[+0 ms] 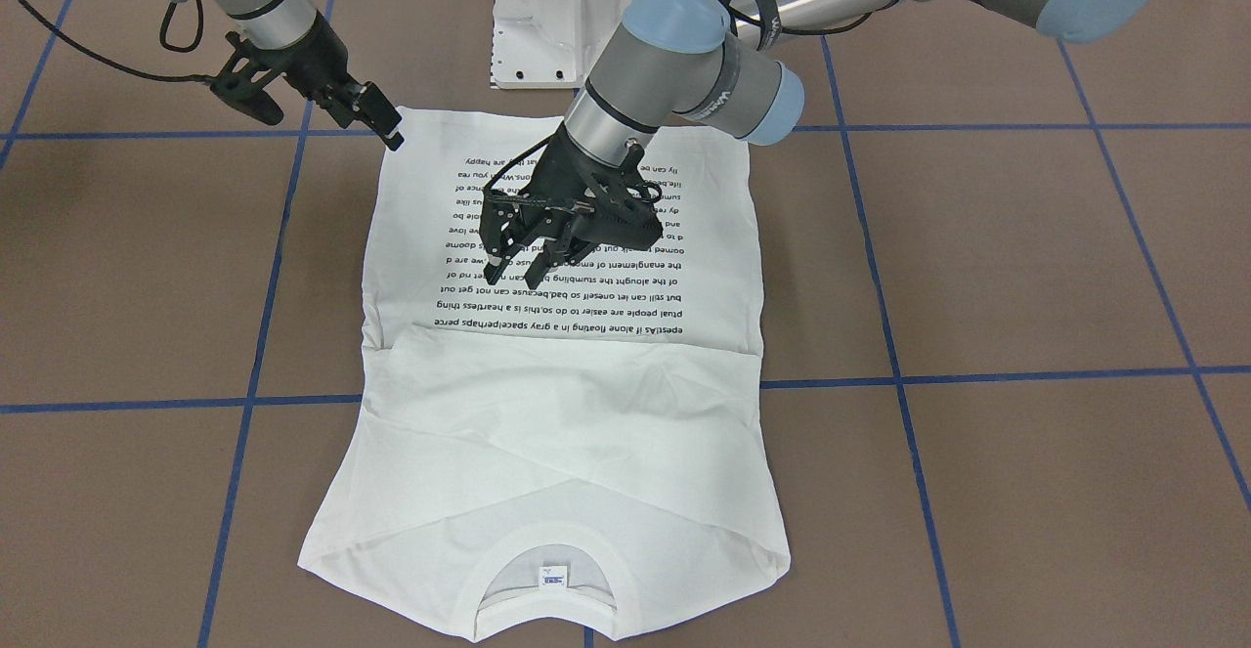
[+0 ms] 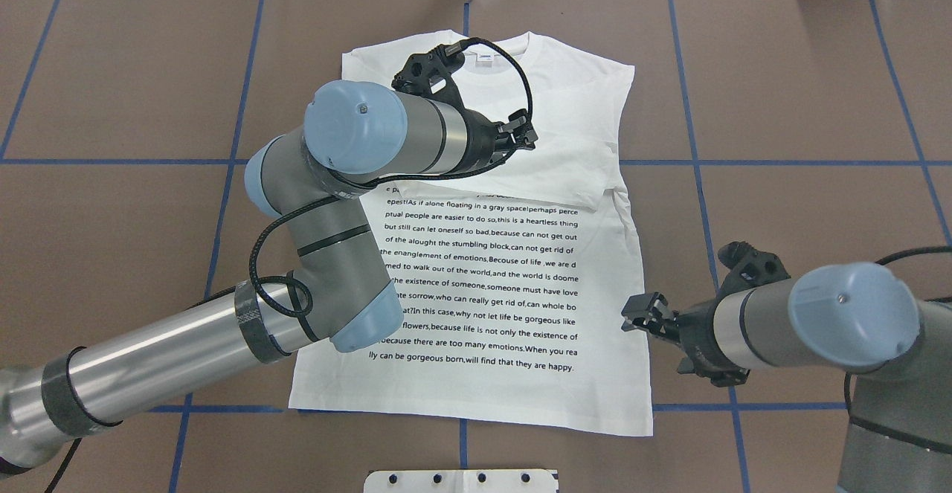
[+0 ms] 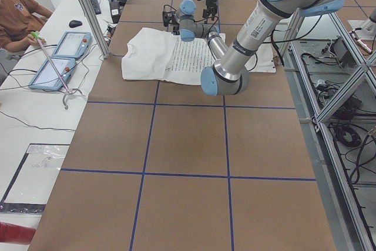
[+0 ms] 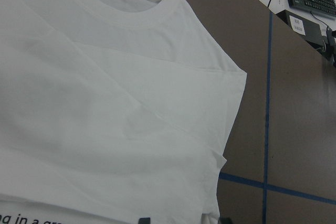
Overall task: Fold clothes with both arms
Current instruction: 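Release the sleeve with the left gripper while the right gripper moves to the hem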
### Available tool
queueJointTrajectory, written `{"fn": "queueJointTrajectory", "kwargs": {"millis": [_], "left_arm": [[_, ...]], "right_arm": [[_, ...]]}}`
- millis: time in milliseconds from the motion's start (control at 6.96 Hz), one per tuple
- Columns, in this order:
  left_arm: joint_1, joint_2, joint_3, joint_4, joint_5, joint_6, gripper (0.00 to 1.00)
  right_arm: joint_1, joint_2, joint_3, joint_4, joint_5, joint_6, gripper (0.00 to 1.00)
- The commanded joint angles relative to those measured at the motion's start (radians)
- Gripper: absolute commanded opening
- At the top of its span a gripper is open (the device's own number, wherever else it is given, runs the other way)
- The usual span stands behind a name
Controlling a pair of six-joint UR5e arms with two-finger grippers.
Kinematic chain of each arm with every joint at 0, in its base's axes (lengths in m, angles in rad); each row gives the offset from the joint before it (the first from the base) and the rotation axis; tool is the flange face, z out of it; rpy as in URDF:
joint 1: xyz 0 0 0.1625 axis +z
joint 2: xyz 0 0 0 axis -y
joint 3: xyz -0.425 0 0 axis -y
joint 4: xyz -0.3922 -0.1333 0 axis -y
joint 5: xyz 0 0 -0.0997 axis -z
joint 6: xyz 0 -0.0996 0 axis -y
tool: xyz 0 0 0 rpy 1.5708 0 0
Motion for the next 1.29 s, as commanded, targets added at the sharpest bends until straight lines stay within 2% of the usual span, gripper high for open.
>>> {"fn": "queueJointTrajectory", "kwargs": {"millis": [0,144,431,718,1005,1149], "left_arm": [[0.001,0.005,-0.014,0.002,0.016,0.000,0.54],[0.002,0.007,-0.014,0.002,0.028,0.000,0.54],[0.002,0.013,-0.018,0.002,0.030,0.000,0.54],[0.004,0.014,-0.018,0.002,0.054,0.000,0.54],[0.005,0.024,-0.019,0.000,0.059,0.000,0.54],[0.006,0.028,-0.019,0.000,0.059,0.001,0.54]], "right_arm": [[-0.204,0.011,0.017,-0.088,-0.214,0.155,0.94],[-0.221,0.011,0.015,-0.093,-0.226,0.160,0.92],[-0.277,0.014,0.009,-0.207,-0.249,0.160,0.89],[-0.301,0.029,-0.021,-0.205,-0.252,0.160,0.81],[-0.298,0.043,-0.023,-0.208,-0.250,0.160,0.57],[-0.298,0.042,-0.023,-0.208,-0.252,0.160,0.50]]}}
